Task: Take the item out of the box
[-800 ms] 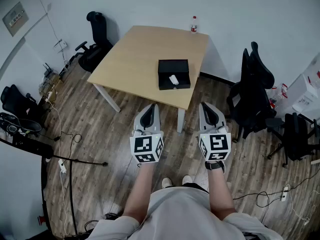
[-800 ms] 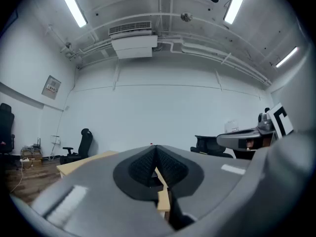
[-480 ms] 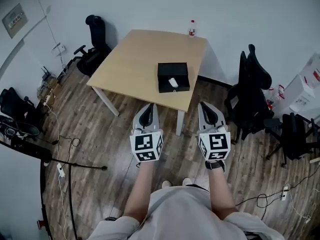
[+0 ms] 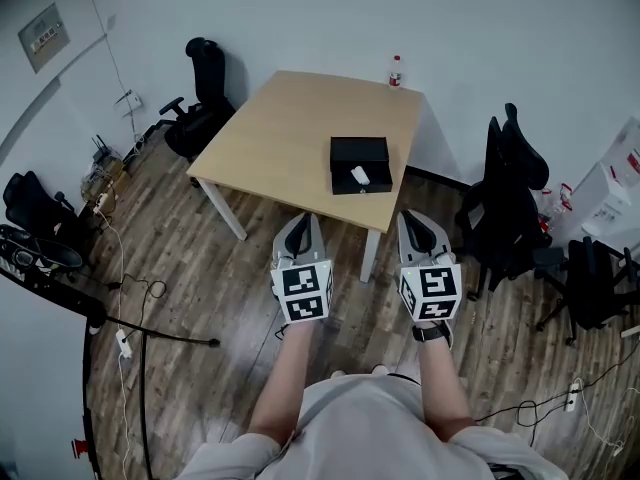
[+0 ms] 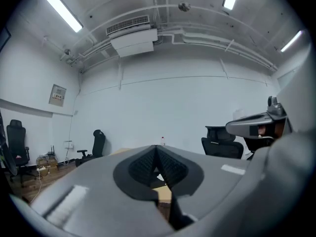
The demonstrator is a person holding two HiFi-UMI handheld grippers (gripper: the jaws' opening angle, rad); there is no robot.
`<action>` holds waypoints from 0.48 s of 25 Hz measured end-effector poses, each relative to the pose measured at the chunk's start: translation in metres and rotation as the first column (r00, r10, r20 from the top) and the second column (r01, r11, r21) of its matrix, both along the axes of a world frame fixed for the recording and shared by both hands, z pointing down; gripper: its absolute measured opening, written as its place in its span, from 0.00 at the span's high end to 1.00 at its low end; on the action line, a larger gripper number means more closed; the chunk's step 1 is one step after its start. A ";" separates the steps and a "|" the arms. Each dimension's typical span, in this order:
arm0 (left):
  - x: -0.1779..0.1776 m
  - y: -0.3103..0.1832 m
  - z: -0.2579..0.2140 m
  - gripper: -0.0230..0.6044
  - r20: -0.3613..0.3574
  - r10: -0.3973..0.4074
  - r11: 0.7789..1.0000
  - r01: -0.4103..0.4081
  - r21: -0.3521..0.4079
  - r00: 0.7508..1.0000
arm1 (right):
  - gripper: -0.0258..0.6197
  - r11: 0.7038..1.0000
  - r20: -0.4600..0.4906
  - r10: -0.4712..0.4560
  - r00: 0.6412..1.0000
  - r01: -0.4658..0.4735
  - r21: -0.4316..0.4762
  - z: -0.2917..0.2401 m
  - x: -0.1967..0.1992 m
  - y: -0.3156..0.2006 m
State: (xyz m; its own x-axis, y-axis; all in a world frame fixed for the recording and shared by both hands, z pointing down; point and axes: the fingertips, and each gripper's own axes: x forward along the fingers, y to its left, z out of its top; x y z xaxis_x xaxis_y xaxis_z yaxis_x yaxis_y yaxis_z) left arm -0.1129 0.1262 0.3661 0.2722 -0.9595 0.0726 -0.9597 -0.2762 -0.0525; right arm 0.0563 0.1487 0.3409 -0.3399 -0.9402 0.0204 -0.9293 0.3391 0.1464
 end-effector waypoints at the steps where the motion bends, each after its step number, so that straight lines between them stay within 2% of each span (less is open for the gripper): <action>1: -0.002 0.001 -0.001 0.95 0.003 0.008 1.000 -0.008 0.006 1.000 | 0.94 1.000 -0.002 -0.003 1.000 0.003 -0.002 0.001 -0.005 0.000; 4: -0.011 0.003 0.003 0.95 -0.014 0.018 1.000 -0.018 -0.001 1.000 | 0.94 1.000 -0.003 0.004 1.000 -0.004 -0.001 0.004 -0.016 0.000; 9: -0.023 0.003 0.007 0.95 -0.050 0.062 0.998 -0.062 0.013 0.997 | 0.94 0.993 -0.010 0.112 0.994 -0.111 0.041 0.006 -0.021 0.005; 12: -0.019 0.002 0.006 0.95 -0.066 0.094 0.995 -0.092 0.030 0.993 | 0.94 0.992 -0.005 0.126 0.992 -0.126 0.028 0.009 -0.023 0.000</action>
State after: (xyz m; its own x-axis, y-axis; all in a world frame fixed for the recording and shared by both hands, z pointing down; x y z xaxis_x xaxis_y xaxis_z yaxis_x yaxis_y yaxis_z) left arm -0.1316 0.1278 0.3725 0.3638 -0.9311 0.0255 -0.9315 -0.3638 0.0027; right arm 0.0335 0.1488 0.3499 -0.2187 -0.9758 -0.0043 -0.9633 0.2152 0.1603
